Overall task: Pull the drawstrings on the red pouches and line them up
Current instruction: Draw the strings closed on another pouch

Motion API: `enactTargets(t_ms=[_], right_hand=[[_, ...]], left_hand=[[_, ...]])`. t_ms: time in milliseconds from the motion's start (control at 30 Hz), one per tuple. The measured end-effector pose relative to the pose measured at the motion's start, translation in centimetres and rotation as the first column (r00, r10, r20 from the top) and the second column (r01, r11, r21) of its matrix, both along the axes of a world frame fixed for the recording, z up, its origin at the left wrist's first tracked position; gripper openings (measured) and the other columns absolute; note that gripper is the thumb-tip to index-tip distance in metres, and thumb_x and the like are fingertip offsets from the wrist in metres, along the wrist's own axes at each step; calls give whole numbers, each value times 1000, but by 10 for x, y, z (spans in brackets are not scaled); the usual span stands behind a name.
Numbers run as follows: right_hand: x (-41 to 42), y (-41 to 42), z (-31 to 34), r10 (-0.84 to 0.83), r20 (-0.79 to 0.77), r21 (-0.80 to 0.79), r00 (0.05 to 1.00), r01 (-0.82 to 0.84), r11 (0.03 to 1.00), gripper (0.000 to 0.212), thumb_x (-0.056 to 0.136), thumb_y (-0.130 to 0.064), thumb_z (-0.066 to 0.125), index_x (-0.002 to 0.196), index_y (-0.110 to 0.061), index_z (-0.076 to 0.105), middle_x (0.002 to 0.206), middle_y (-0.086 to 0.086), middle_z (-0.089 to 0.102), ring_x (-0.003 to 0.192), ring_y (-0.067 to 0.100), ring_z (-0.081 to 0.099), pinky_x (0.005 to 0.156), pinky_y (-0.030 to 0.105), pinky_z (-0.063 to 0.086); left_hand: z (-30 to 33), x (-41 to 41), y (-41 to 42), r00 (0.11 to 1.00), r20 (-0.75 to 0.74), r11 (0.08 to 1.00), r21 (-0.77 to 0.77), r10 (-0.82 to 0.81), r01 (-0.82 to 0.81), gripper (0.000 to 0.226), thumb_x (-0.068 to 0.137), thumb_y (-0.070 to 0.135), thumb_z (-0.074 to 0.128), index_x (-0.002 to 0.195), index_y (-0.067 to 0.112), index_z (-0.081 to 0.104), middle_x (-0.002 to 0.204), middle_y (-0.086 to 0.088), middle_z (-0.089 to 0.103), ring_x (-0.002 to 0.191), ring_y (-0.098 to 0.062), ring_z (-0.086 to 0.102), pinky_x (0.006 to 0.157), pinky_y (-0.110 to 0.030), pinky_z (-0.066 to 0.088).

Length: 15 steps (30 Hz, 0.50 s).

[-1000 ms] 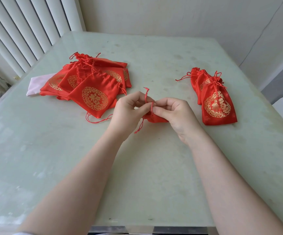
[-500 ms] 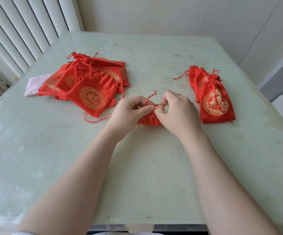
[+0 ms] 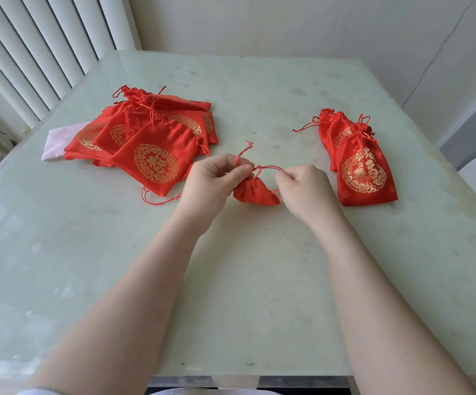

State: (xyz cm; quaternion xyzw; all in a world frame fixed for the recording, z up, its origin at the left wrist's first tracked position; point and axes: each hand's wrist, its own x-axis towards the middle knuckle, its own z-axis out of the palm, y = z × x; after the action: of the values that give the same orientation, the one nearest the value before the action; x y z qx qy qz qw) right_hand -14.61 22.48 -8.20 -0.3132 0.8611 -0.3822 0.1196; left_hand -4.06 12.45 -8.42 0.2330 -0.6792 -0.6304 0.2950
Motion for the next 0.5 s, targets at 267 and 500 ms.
enactTargets(t_ms=[267, 500], right_hand=[[-7, 9, 19, 461, 762, -637, 454, 405, 655, 52, 92, -16, 37, 44, -20, 54, 78, 1, 70, 77, 16, 63, 75, 27, 46], [-12, 7, 13, 496, 819, -557, 289, 607, 566, 34, 97, -16, 33, 64, -16, 42, 53, -2, 50, 53, 12, 59, 55, 18, 49]], left_hand=[[-1, 4, -14, 996, 31, 984, 159, 78, -82, 24, 96, 15, 47, 77, 17, 61, 66, 9, 68, 48, -2, 46, 51, -16, 35], [7, 2, -2, 985, -174, 853, 512, -16, 104, 24, 98, 22, 42, 78, 18, 56, 77, 7, 68, 55, -4, 49, 47, -12, 37]])
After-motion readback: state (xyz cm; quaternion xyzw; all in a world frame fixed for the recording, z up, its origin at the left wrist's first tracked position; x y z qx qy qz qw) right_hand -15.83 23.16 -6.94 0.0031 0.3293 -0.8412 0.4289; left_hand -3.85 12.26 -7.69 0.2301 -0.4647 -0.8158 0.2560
